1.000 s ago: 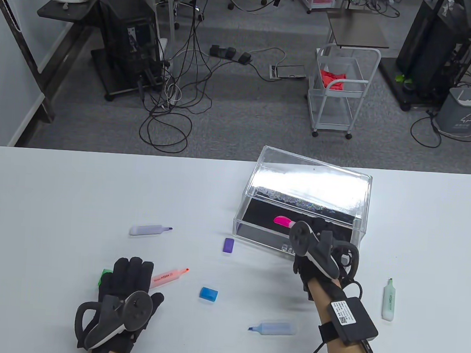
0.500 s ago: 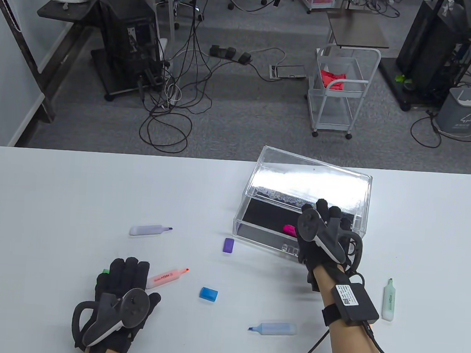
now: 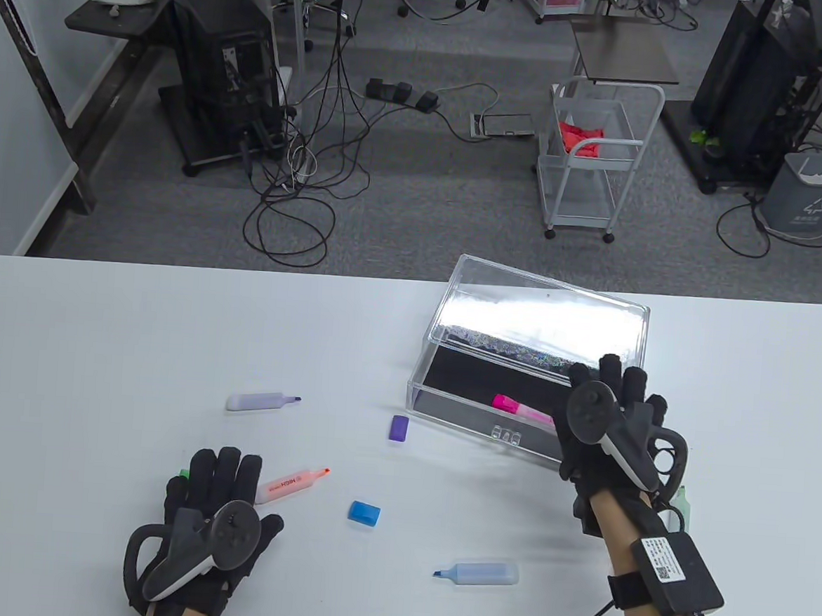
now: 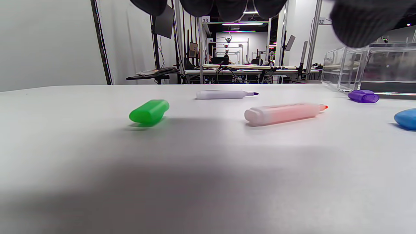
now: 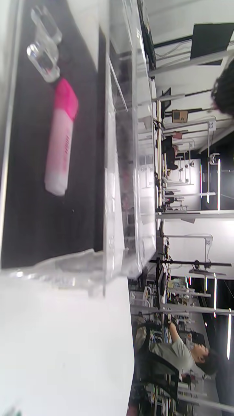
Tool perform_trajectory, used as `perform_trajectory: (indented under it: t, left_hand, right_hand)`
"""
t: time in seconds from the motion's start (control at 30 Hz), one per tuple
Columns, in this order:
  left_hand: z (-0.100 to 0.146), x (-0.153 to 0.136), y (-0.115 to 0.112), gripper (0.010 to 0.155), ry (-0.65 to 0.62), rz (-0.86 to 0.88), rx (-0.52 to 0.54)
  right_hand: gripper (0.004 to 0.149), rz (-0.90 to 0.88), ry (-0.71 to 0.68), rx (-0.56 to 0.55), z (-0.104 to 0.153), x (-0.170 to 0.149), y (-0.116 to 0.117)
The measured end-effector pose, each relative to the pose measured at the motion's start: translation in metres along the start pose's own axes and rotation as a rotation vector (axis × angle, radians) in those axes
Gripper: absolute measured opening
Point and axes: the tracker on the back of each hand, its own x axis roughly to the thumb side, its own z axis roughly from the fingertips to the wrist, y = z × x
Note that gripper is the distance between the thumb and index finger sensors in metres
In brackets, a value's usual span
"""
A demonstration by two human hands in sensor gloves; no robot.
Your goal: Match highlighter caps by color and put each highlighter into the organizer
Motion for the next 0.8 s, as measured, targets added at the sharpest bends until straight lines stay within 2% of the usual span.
perform_trajectory:
  t: [0.2,0.37,0.57,0.8]
  left_hand:
    - [0.0,0.0,0.0,0.086,-0.002,-0.003,-0.004]
    - [-0.001,0.001,-0.001,0.087,-0.003,-0.005,-0.026]
    - [-0.001,0.001,-0.001,0.087,-0.002,-0.006,-0.035]
    - [-0.003,0.003,-0.002,0.089,-0.003,-0.012,-0.044]
  right_hand:
    - [0.07,-0.015,0.145,0.004,0.011,-0.042,-0.01]
    - [0.073,0.051,0.279,0.021,0.018,-0.074,-0.005]
    - [0.076,0.07,0.381,0.1,0.024,-0.106,0.02]
    - [0.08,0.083,0.478,0.262,0.022,-0.13,0.062]
